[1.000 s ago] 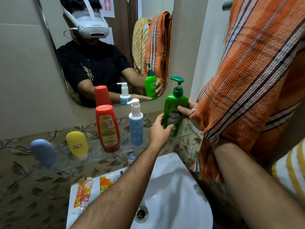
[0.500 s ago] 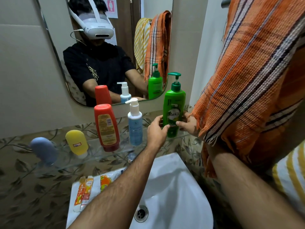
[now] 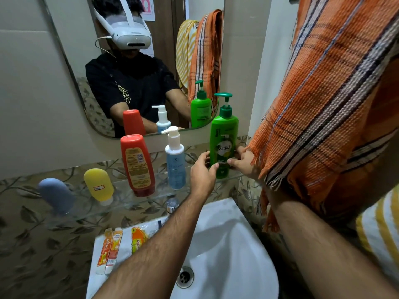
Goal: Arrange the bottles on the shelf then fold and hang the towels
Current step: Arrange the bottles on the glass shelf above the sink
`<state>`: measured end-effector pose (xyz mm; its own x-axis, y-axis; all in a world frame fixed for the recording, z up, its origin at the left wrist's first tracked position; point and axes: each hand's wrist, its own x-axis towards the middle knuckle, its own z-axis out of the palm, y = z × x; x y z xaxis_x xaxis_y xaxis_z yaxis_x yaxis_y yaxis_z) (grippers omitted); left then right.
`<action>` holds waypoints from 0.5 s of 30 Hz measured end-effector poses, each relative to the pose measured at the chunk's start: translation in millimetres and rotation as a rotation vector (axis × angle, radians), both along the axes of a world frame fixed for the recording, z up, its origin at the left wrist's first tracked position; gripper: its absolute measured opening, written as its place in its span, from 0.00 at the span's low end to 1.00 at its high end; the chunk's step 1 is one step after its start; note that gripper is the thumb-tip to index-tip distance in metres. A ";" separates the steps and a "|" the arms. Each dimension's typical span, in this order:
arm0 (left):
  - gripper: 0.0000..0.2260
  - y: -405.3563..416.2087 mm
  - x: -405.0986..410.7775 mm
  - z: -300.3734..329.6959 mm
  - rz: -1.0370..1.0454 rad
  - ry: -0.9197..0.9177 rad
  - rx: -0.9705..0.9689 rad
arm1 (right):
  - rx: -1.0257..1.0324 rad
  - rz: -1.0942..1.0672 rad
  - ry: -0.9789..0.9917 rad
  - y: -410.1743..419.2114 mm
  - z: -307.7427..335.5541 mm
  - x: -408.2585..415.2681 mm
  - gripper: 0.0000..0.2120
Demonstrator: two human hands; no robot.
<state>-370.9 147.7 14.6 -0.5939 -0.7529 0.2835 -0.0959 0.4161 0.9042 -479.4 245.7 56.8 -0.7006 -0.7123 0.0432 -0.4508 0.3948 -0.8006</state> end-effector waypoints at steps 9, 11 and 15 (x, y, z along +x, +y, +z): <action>0.20 -0.3 0.8 0.7 0.002 -0.007 0.000 | -0.020 0.001 -0.039 -0.8 2.8 5.0 0.23; 0.20 -0.4 0.9 0.2 -0.001 -0.012 -0.002 | -0.015 0.005 -0.041 -0.4 3.1 5.8 0.23; 0.19 -0.1 1.4 1.1 0.001 -0.014 -0.009 | -0.001 0.004 -0.038 -0.7 3.7 5.0 0.25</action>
